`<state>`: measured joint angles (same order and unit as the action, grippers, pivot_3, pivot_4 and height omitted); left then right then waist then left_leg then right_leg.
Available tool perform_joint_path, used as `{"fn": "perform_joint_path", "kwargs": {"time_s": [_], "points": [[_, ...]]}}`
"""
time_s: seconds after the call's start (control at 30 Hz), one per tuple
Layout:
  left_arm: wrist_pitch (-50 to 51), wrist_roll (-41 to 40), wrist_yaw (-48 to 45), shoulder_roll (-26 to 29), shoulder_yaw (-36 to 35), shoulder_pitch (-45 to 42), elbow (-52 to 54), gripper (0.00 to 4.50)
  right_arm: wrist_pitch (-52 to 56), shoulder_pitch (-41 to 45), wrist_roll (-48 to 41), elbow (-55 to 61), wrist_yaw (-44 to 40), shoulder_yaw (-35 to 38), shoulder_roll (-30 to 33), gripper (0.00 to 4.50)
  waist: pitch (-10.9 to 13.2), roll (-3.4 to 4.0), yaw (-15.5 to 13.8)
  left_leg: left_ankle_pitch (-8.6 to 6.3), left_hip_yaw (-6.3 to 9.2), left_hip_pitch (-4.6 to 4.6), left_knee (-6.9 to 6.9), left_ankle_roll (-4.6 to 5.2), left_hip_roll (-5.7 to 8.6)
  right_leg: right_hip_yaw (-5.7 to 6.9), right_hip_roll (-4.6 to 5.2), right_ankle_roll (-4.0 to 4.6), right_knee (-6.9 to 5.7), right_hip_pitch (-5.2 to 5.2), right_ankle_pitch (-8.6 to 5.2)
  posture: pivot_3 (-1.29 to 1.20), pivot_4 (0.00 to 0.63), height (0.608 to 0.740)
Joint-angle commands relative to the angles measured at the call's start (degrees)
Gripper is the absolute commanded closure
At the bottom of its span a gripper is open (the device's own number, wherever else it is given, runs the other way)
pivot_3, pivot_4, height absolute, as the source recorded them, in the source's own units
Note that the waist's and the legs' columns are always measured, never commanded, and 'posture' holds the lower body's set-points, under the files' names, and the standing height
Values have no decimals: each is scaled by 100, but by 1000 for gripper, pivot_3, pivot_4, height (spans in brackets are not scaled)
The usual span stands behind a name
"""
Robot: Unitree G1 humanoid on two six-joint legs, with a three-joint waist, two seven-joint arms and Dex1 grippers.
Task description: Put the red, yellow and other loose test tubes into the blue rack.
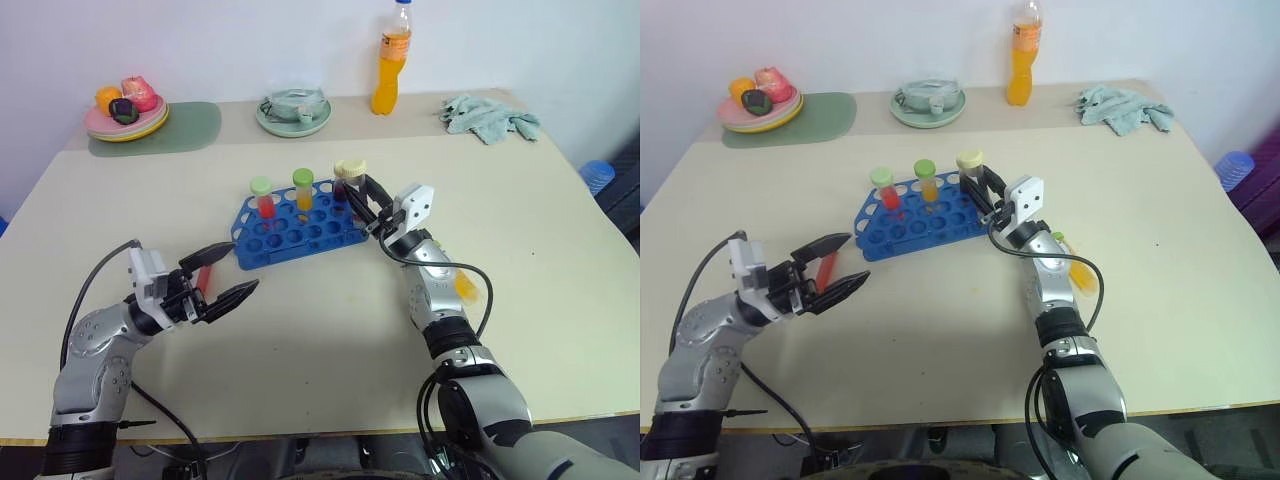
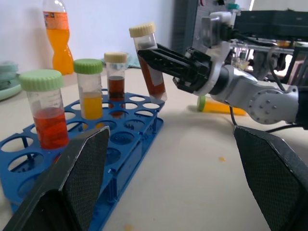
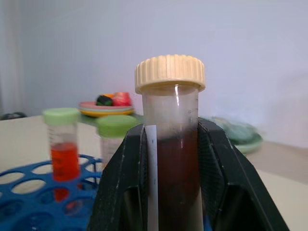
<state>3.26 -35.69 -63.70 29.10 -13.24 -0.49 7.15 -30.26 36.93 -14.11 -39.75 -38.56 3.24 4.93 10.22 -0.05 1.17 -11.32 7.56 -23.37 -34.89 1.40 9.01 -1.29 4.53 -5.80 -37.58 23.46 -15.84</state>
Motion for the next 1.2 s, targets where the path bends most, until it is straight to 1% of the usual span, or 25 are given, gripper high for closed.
{"fn": "perform_joint_path", "kwargs": {"time_s": [0.03, 0.17, 0.33, 0.67, 0.93, 1.2], "points": [[-204, -124, -119, 46, -252, 112, -14, 292, -323, 218, -57, -233, 22, 106, -120, 3711, 0, 0, -4, 1, 0, 1, 3, -2, 0, 0, 0, 0, -1, 1, 0, 0, 150, 740], [-304, -130, -211, 38, -332, 301, 14, 292, -418, 276, -276, -540, -39, 294, -310, 3711, 0, 0, -12, 4, 3, 3, 5, -8, -1, 0, 0, 1, -5, 1, 0, 0, 150, 740], [-351, -136, -248, 54, -364, 399, 34, 292, -488, 247, -325, -650, -218, 294, -484, 3711, 0, 1, -20, 4, 3, 4, 4, -8, 0, 0, -1, 2, -7, 1, 0, 0, 150, 740], [-282, -135, -141, 22, -306, 399, 141, 292, -581, 226, -365, -1033, -226, 453, -627, 3711, -1, 2, -14, 5, 4, 9, 14, -10, 0, -1, -1, 3, -8, 3, -1, 0, 150, 740], [217, -228, 350, 111, -215, 276, 788, 292, -966, 485, -199, -1774, 108, 582, -753, 3711, -2, 1, -12, 6, 4, 16, 14, -12, 0, -1, -1, 3, -10, -4, -1, 0, 150, 740], [545, -311, 647, 195, -243, 215, 1092, 292, -1213, 502, -285, -2041, 9, 695, -856, 3711, -3, 1, -3, 10, 4, 44, 27, -18, -1, -8, -3, 12, -24, -16, -5, 0, 150, 740]]}}
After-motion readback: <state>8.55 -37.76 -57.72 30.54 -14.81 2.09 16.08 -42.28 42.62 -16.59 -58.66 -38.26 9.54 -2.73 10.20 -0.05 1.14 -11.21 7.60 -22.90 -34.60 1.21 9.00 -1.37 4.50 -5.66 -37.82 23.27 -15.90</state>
